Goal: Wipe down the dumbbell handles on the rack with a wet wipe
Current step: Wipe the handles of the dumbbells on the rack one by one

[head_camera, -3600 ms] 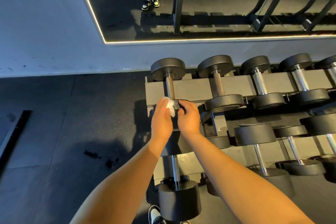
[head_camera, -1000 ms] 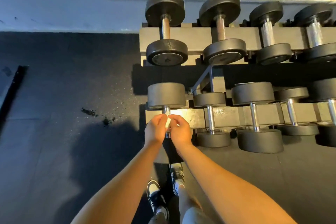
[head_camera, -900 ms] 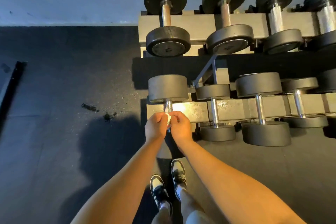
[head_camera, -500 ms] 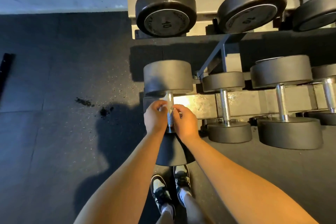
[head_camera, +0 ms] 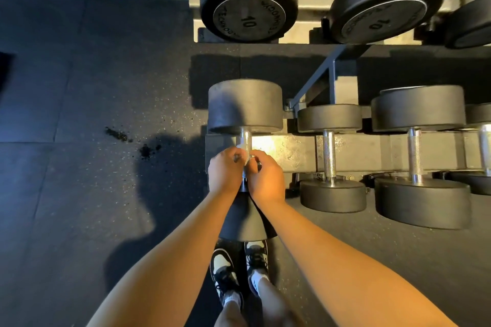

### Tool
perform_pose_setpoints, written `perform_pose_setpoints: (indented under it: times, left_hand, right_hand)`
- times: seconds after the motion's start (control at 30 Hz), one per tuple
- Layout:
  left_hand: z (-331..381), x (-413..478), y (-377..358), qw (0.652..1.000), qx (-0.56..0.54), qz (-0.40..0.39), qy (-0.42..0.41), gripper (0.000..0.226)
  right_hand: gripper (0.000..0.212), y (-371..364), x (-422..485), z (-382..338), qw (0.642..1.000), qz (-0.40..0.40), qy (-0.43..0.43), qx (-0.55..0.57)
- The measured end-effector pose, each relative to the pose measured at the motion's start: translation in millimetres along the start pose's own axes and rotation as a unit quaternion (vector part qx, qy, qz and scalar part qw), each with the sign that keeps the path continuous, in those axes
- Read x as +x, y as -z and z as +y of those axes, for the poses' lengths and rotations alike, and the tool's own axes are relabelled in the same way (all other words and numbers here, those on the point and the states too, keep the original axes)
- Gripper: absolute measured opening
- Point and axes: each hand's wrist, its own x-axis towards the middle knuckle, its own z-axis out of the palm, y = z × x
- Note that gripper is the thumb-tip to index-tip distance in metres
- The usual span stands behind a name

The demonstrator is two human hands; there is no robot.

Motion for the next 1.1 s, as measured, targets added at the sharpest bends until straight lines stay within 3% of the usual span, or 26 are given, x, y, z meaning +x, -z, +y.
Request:
perform_pose_setpoints:
  times: [0.13,0.3,0.5,0.7,1.0,1.1]
  left_hand:
    - [12,8,2,0.997,-0.067,0.038,-0.001,0.027]
    - [18,9,-2,0.999,0.001,0.026,-0.035,0.024]
    - [-4,-5,0,1.000,-0.014,-0.012,-0.014,0.022]
    - [16,19,4,0.998,-0.023,0.028,-0.047,0.025]
    - [-10,-11,7,0.999,-0.002,-0.044,-0.020,0.019]
    - [-1,4,8,0.999,-0.029,0.003,-0.022,0.020]
  right_hand:
    - [0.021,1,1,3,1.000,-0.003,-0.008,0.013]
    - [0.025,1,0,3,0.999,0.001,-0.015,0.028]
    - [0.025,6,-4,-1,0.999,0.001,-0.018,0.047]
    - [0.018,-2,0,5,0.999,0.006,-0.016,0.038]
    - [0.017,10,-7,-3,0.999,0.007,-0.001,0.037]
    - [0.018,7,-5,-1,0.999,0.010,-0.005,0.045]
